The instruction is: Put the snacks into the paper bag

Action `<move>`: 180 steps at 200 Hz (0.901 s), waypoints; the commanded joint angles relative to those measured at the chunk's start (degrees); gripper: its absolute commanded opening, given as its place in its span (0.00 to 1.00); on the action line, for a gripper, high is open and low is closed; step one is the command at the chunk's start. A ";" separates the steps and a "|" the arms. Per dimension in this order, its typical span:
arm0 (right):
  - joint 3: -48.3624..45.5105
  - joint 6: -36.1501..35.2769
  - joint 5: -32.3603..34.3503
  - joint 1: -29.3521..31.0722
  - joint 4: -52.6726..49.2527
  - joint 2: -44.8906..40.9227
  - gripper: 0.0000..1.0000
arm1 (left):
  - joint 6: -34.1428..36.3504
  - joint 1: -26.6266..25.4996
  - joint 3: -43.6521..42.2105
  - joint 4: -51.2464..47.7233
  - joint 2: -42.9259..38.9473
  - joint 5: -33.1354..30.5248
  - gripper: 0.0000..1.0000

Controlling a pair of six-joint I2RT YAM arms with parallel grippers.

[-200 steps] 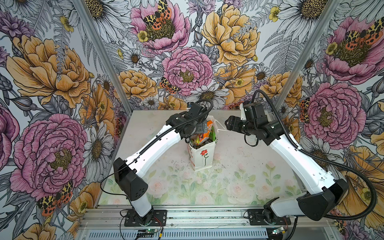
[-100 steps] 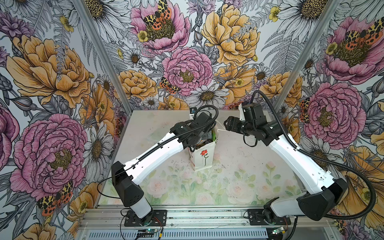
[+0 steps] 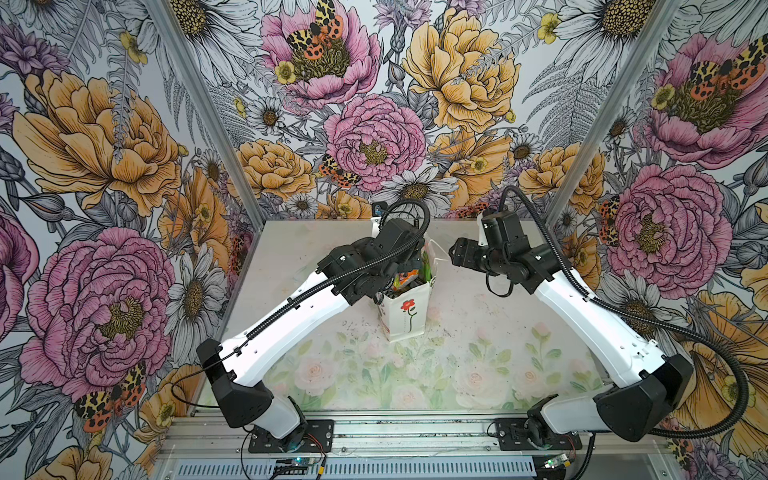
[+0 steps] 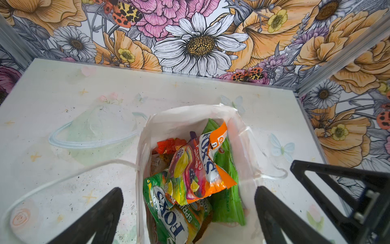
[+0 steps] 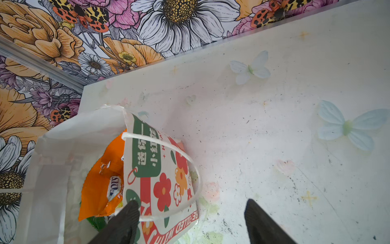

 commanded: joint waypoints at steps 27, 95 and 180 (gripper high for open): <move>-3.30 -3.35 6.32 -2.52 0.71 -6.12 0.80 | 6.35 4.32 -2.47 3.52 -9.05 -2.95 0.99; -16.33 -4.65 19.18 -12.90 5.93 -11.18 0.84 | 2.79 33.67 -27.91 15.40 -25.19 2.24 0.99; -48.46 -27.70 37.79 -15.14 54.80 -7.44 0.88 | 22.81 45.60 -64.94 63.31 -18.14 -3.05 0.99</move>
